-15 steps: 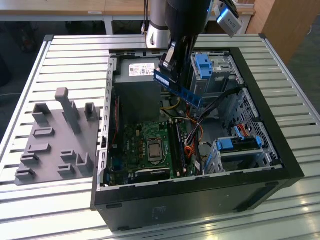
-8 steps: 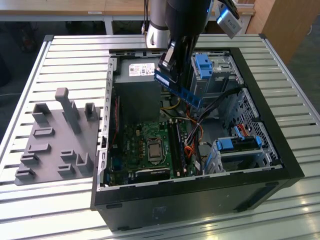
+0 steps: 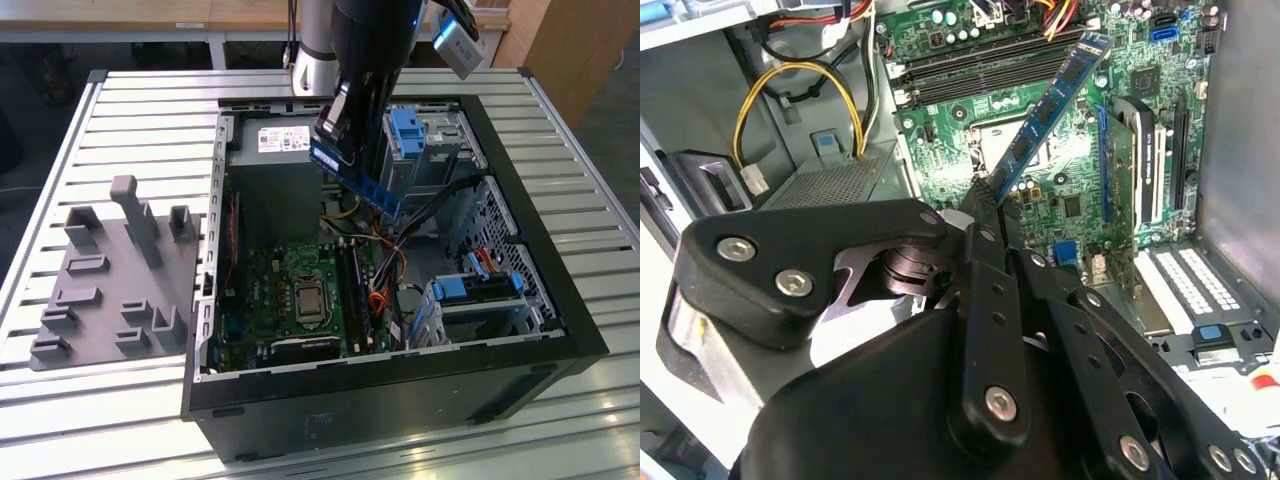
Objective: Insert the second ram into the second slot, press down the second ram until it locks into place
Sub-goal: 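Press down the second ram until it locks into place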
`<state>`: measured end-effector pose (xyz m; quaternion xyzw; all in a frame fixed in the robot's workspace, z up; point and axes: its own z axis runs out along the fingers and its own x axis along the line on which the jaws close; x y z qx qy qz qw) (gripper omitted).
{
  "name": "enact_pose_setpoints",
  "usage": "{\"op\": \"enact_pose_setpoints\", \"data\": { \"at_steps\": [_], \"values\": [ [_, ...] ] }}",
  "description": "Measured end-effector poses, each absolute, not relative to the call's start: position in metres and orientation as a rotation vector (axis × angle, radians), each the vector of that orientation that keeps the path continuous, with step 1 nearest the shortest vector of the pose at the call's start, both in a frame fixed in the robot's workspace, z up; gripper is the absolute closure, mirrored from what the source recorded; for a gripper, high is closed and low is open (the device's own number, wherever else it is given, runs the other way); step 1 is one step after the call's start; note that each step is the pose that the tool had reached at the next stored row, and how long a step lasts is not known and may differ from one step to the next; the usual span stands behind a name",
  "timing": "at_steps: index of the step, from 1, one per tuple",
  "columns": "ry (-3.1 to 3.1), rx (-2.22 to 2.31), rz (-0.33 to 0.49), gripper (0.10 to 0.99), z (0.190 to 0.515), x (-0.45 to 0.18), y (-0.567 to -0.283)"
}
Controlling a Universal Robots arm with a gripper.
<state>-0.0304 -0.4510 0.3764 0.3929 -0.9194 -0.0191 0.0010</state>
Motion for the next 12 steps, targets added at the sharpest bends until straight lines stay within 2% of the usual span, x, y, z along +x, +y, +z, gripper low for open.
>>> {"op": "enact_pose_setpoints", "data": {
  "at_steps": [12],
  "values": [
    [-2.916,1.163,-0.06,0.949,0.3763,-0.0304,-0.451]
  ]
}}
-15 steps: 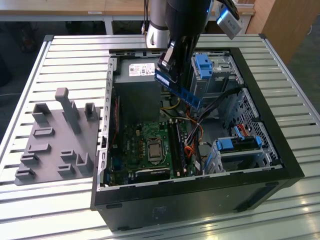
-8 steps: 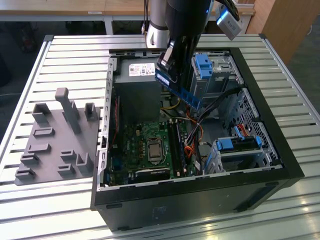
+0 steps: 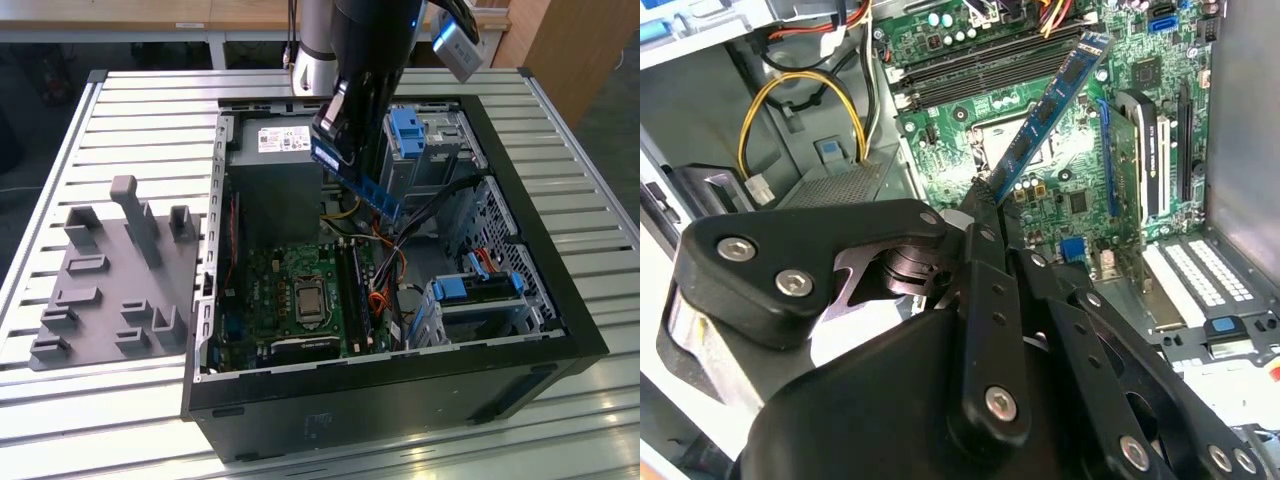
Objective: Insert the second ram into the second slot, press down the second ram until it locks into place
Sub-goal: 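Press down the second ram until it locks into place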
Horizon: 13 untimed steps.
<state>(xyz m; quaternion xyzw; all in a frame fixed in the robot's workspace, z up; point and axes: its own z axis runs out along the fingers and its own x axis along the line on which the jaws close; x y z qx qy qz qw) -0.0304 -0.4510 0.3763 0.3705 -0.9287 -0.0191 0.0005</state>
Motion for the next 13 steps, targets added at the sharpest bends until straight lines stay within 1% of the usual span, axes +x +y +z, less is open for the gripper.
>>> {"op": "enact_pose_setpoints", "data": {
  "at_steps": [13],
  "values": [
    [-2.947,1.086,-0.06,0.949,0.3762,-0.0304,-0.451]
  ]
}}
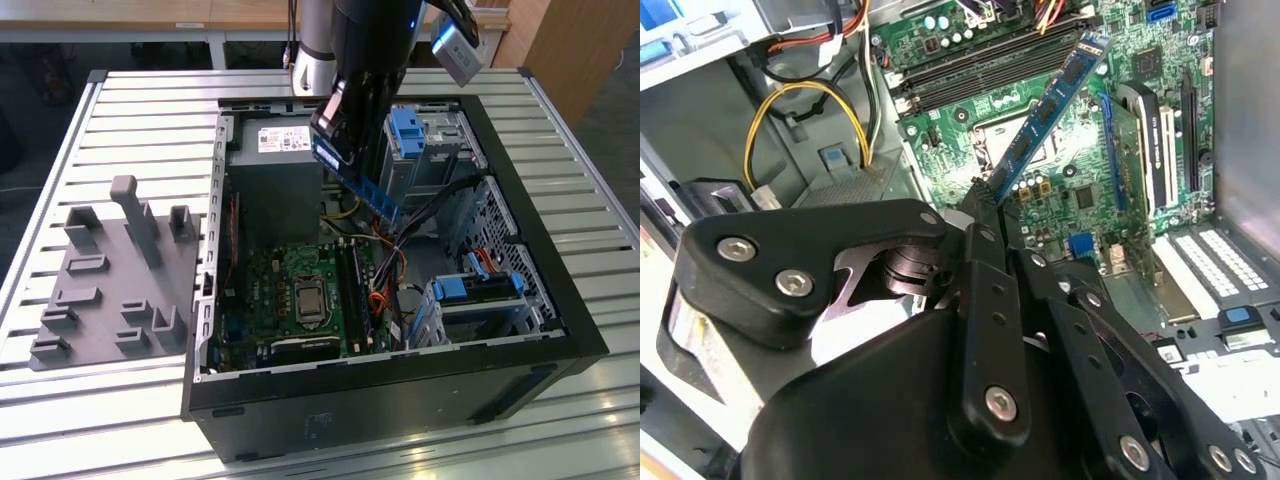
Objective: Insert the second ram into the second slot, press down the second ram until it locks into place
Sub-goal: 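Press down the second ram until it locks into place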
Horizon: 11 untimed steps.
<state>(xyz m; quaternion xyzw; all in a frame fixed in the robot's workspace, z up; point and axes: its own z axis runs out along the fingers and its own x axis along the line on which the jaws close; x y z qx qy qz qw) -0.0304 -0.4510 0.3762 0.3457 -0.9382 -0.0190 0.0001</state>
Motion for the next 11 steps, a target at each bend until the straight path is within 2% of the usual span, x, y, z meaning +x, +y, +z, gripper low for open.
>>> {"op": "enact_pose_setpoints", "data": {
  "at_steps": [11],
  "values": [
    [-2.973,1.016,-0.06,0.949,0.3761,-0.0304,-0.451]
  ]
}}
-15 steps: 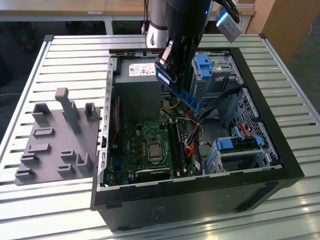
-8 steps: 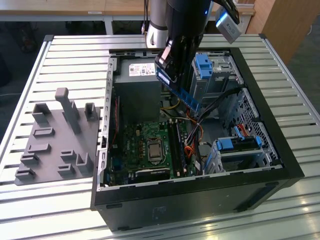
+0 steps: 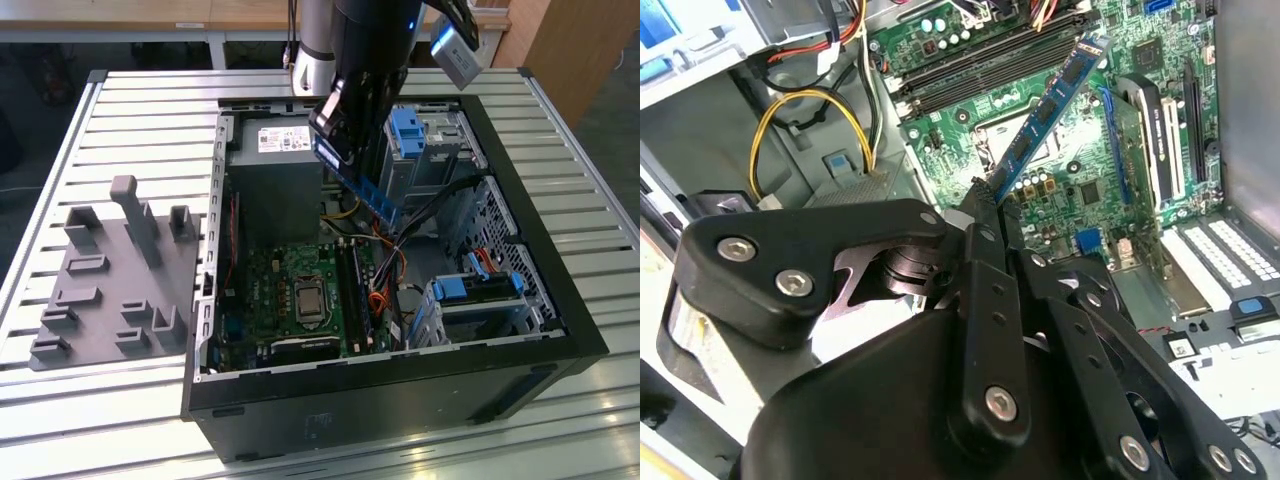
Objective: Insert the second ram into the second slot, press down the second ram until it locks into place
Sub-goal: 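Press down the second ram until it locks into place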
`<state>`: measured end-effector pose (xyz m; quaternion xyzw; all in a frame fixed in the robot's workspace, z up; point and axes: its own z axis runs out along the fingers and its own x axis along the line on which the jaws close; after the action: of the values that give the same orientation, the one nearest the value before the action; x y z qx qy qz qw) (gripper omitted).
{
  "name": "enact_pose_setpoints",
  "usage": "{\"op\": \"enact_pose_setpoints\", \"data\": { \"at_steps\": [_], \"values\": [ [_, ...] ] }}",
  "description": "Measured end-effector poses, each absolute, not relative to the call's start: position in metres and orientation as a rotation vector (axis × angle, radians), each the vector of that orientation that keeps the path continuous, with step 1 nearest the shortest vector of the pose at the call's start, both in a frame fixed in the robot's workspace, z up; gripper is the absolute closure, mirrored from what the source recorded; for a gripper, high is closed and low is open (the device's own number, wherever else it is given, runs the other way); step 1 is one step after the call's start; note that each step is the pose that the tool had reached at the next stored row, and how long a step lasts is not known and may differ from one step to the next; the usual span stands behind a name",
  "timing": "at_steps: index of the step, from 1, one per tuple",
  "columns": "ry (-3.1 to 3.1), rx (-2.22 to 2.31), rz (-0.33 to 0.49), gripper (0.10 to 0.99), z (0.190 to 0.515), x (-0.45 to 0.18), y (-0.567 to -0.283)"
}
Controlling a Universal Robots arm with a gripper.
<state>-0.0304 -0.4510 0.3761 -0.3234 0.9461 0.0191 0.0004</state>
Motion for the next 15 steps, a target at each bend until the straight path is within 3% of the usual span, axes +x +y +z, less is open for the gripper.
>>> {"op": "enact_pose_setpoints", "data": {
  "at_steps": [15],
  "values": [
    [3.001,-0.92,0.06,0.949,0.376,-0.0304,-0.451]
  ]
}}
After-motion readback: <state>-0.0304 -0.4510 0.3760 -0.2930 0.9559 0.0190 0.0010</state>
